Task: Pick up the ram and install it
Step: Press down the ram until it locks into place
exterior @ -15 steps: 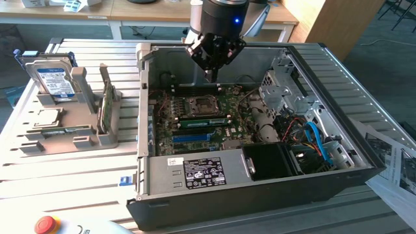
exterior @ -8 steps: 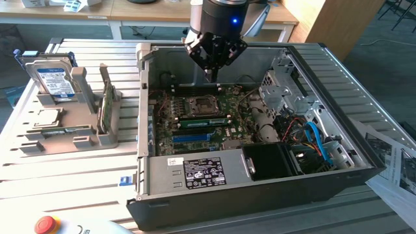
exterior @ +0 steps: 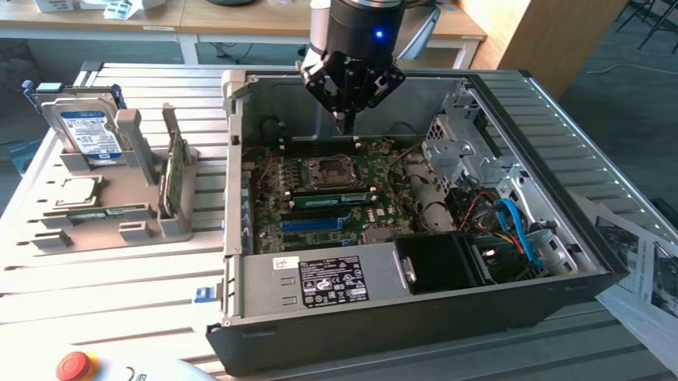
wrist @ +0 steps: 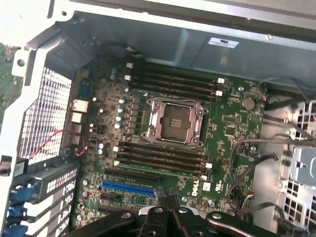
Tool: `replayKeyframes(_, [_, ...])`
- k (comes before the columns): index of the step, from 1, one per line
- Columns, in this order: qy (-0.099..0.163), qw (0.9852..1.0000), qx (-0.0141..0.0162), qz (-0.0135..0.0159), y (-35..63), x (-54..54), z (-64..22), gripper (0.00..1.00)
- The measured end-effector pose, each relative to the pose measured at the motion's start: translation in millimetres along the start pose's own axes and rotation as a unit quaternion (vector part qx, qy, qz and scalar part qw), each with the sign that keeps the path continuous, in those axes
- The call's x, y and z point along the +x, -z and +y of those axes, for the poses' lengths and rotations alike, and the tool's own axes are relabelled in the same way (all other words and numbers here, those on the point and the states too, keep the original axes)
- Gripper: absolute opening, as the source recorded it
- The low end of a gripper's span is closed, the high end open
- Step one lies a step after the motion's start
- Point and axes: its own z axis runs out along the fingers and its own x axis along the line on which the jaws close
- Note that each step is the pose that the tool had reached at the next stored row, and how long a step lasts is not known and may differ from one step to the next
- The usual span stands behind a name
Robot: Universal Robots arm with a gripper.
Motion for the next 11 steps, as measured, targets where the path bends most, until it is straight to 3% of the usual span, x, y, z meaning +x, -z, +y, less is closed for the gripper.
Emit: replayKeyframes(11, [-0.013, 0.9999, -0.0001, -0.0005, 0.0, 0.0, 0.0, 0.10])
